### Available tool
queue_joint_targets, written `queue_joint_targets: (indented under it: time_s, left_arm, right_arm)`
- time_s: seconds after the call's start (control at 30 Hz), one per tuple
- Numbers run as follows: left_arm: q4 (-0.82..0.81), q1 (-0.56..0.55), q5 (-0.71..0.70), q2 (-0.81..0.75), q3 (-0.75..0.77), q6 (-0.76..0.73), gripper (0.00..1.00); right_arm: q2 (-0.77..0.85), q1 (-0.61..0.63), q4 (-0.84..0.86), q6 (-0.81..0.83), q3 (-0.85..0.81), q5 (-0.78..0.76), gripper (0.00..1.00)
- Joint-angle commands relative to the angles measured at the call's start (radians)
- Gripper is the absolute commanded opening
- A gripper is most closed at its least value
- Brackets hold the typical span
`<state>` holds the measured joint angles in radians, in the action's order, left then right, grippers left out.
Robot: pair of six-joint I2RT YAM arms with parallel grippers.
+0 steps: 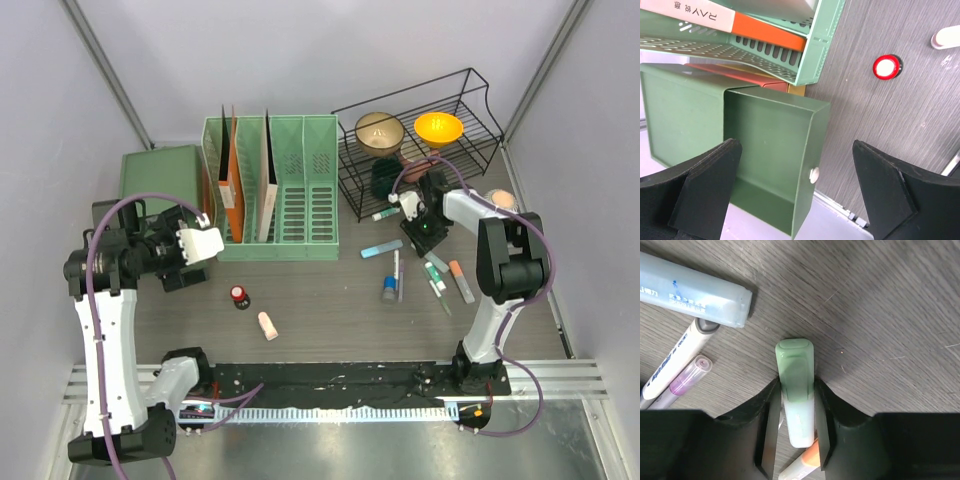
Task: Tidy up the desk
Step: Pick up the stationery from the center of the board.
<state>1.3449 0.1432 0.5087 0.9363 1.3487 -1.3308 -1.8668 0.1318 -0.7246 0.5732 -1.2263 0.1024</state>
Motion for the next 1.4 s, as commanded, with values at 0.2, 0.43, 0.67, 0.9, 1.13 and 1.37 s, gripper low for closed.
queue_joint_targets:
  time_s: [0.2,0.43,0.67,0.9,1.13,1.37]
  left_arm:
    - [0.186,-0.004,0.128,-0.01,0.009,0.12,1.0]
    - [0.137,-0.002,0.208,-0.005,0.003,0.26,1.0]
    - [-0.01,-0.004,0.335,-0.04,-0.082,0.43,1.0]
    - [-0.223,-0.004,0.576,0.001,-0.098,0.678,1.0]
    - [-0.66,-0.074,0.686,0.01,-0.161,1.049,1.0]
    - [-0.932,-0.381,0.453,0.088,-0.123,1.223,1.0]
  right_arm:
    - [-0.014,-0.006,0.059,-0.007,0.008,0.033,0.18]
    - [0.156,-0.006,-0.044,-0.026,-0.035,0.126,0.14]
    - [0.311,-0.001,-0.202,-0.064,-0.257,0.328,0.14]
    - [0.36,0.044,-0.286,-0.18,-0.545,0.607,0.15]
    - [0.389,0.13,-0.08,-0.409,-0.632,0.864,0.14]
    - [0.469,0.222,0.393,-0.769,-0.518,0.944,0.14]
